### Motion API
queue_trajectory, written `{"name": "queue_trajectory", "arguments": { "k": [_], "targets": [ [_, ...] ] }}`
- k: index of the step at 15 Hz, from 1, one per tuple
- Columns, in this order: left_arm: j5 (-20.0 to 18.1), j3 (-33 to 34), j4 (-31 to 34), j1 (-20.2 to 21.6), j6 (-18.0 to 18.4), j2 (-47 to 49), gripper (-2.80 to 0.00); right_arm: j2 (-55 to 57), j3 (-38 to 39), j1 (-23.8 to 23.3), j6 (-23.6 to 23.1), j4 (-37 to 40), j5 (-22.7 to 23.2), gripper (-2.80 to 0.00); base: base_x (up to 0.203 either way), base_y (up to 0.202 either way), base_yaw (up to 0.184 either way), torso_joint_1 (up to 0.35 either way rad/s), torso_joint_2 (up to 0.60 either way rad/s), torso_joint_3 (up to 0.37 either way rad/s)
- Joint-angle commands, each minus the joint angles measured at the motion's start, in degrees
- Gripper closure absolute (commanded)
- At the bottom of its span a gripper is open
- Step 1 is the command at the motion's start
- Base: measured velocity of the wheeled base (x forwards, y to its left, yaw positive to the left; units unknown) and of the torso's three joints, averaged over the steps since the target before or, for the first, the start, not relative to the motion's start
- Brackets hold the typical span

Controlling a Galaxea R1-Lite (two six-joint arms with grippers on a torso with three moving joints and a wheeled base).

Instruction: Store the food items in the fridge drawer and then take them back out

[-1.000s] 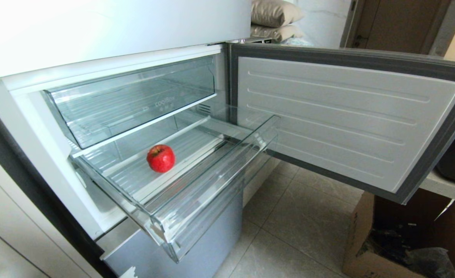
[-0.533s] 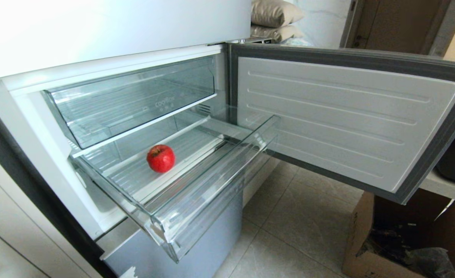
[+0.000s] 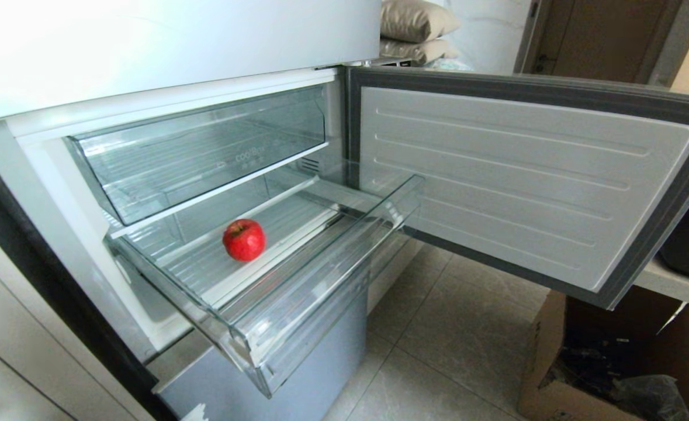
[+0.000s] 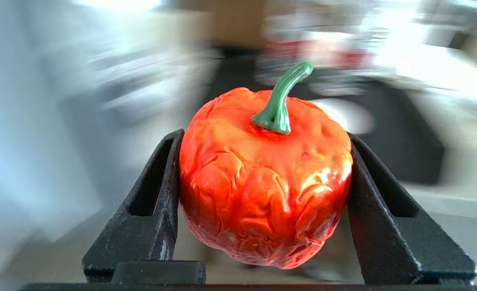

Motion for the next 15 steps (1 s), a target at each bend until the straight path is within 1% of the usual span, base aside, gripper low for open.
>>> {"name": "queue_trajectory", "arguments": {
  "k": [1, 2, 3, 5, 6, 8, 9, 12, 14, 15],
  "targets": [
    [0.02, -0.02, 0.00, 0.00, 0.00, -0.02, 0.00, -17.75, 7.56, 11.89, -0.44, 3.31, -0.25, 0.00, 0.000, 0.000, 0.000, 0.000, 0.00, 0.000],
    [0.02, -0.02, 0.00, 0.00, 0.00, -0.02, 0.00, -24.40, 10.84, 18.33, -0.81, 7.19, -0.61, 0.00, 0.000, 0.000, 0.000, 0.000, 0.00, 0.000],
    [0.02, -0.02, 0.00, 0.00, 0.00, -0.02, 0.00, -30.95, 14.07, 23.45, -1.12, 11.40, -0.86, 0.00, 0.000, 0.000, 0.000, 0.000, 0.00, 0.000],
    [0.02, -0.02, 0.00, 0.00, 0.00, -0.02, 0.00, -42.09, 19.45, 30.35, -1.25, 20.02, -0.95, 0.00, 0.000, 0.000, 0.000, 0.000, 0.00, 0.000],
    [0.02, -0.02, 0.00, 0.00, 0.00, -0.02, 0.00, -47.31, 21.06, 32.56, -0.99, 25.89, -0.71, 0.00, 0.000, 0.000, 0.000, 0.000, 0.00, 0.000],
    [0.02, -0.02, 0.00, 0.00, 0.00, -0.02, 0.00, -54.62, 22.93, 38.71, -0.23, 37.34, -1.04, 0.00, 0.000, 0.000, 0.000, 0.000, 0.00, 0.000],
    [0.02, -0.02, 0.00, 0.00, 0.00, -0.02, 0.00, -56.30, 24.19, 40.05, 0.18, 39.09, -2.31, 0.00, 0.000, 0.000, 0.000, 0.000, 0.00, 0.000],
    [0.02, -0.02, 0.00, 0.00, 0.00, -0.02, 0.00, -64.76, 24.36, 39.72, 0.92, 39.64, -4.14, 0.00, 0.000, 0.000, 0.000, 0.000, 0.00, 0.000],
    [0.02, -0.02, 0.00, 0.00, 0.00, -0.02, 0.00, -66.18, 24.39, 39.49, 0.25, 43.47, -6.49, 0.00, 0.000, 0.000, 0.000, 0.000, 0.00, 0.000],
    [0.02, -0.02, 0.00, 0.08, 0.00, -0.02, 0.00, -66.03, 24.40, 39.44, -0.10, 43.27, -6.84, 0.00, 0.000, 0.000, 0.000, 0.000, 0.00, 0.000]
  ]
}}
